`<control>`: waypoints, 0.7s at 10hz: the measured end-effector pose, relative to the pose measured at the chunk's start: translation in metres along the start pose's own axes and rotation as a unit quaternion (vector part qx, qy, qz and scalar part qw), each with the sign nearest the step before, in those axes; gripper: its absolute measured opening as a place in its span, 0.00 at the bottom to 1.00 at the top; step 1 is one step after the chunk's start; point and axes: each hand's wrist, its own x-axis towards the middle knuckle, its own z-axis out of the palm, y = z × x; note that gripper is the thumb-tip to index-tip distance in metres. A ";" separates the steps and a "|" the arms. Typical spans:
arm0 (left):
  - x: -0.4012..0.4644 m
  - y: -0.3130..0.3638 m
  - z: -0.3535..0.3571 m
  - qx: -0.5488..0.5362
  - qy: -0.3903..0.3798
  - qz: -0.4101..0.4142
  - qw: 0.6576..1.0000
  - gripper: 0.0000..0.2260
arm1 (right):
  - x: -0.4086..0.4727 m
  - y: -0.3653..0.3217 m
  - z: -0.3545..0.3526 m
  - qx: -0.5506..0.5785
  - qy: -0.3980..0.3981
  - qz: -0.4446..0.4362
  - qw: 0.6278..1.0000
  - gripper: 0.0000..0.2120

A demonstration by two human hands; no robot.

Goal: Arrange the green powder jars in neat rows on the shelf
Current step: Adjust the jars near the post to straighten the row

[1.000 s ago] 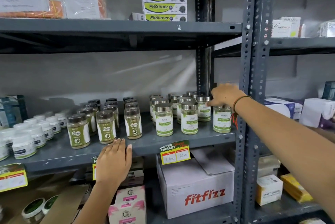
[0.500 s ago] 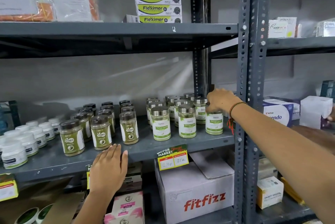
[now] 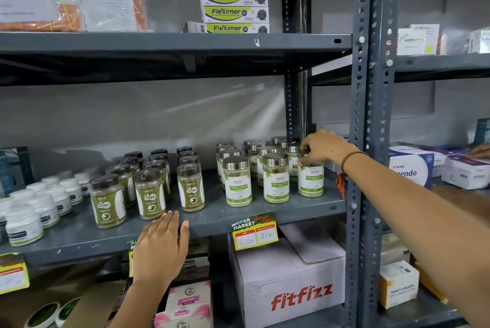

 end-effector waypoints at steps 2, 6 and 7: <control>-0.001 0.001 0.000 -0.003 0.002 0.000 1.000 0.25 | 0.002 0.000 0.002 0.038 0.027 -0.016 0.999 0.31; 0.000 -0.002 0.004 0.001 0.001 0.000 1.000 0.25 | 0.006 -0.041 0.011 0.096 -0.001 -0.147 0.985 0.38; 0.001 -0.002 0.005 -0.002 0.002 0.001 1.000 0.25 | 0.009 -0.043 0.012 0.108 0.001 -0.141 0.984 0.36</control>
